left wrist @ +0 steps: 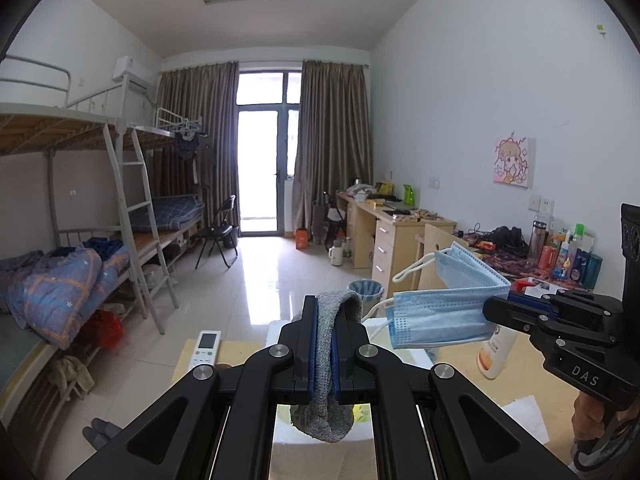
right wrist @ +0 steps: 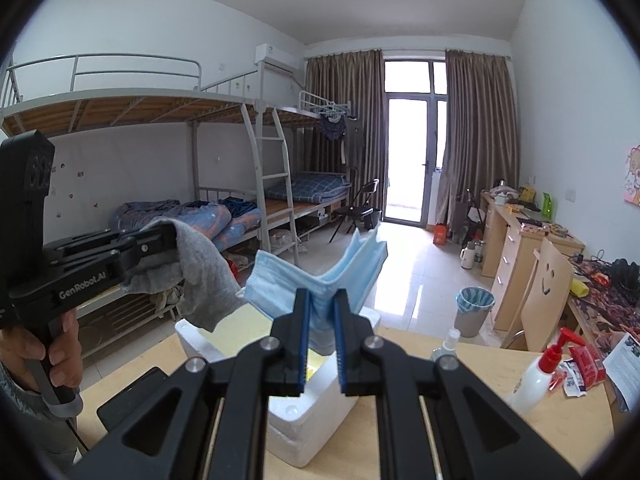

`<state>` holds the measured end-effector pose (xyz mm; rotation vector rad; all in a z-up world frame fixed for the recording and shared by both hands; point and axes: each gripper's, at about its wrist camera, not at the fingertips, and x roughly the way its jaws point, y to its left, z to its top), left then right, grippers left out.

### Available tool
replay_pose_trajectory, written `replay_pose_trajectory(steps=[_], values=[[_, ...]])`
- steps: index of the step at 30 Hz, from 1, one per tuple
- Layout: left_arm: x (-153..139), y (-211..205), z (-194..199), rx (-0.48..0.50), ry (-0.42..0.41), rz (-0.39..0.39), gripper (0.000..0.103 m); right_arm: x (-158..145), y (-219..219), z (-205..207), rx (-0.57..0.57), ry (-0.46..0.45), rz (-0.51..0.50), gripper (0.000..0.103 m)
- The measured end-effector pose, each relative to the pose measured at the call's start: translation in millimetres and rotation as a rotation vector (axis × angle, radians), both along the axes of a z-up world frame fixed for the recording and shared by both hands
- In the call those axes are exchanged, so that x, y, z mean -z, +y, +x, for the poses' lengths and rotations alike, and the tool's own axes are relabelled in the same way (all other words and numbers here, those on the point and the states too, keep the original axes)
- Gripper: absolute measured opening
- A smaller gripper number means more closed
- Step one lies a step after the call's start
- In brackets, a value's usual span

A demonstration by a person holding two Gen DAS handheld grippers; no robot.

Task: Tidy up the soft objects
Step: 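Carry the sock and mask with both tools over the white foam box, then open the left tool to drop the grey sock into the foam box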

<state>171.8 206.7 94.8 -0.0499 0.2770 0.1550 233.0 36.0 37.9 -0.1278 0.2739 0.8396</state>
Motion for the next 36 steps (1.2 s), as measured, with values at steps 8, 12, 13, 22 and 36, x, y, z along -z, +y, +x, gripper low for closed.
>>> replay_pose_trajectory(steps=[8,12,13,22,36], values=[[7,-5,22,0.049,0.028,-0.010,0.006,2,-1,2,0.053,-0.005,-0.017,0.014],[12,-15,33,0.102,0.044,-0.017,0.006,2,-13,2,0.087,0.006,-0.018,0.014],[14,-17,35,0.113,0.049,-0.023,0.006,2,-16,2,0.097,0.005,-0.018,0.014],[21,-18,49,0.125,0.089,-0.033,0.006,-4,-37,0,0.153,0.010,-0.006,0.014],[29,-8,62,0.052,0.124,-0.039,0.046,-5,-37,0,0.164,0.007,-0.002,0.014]])
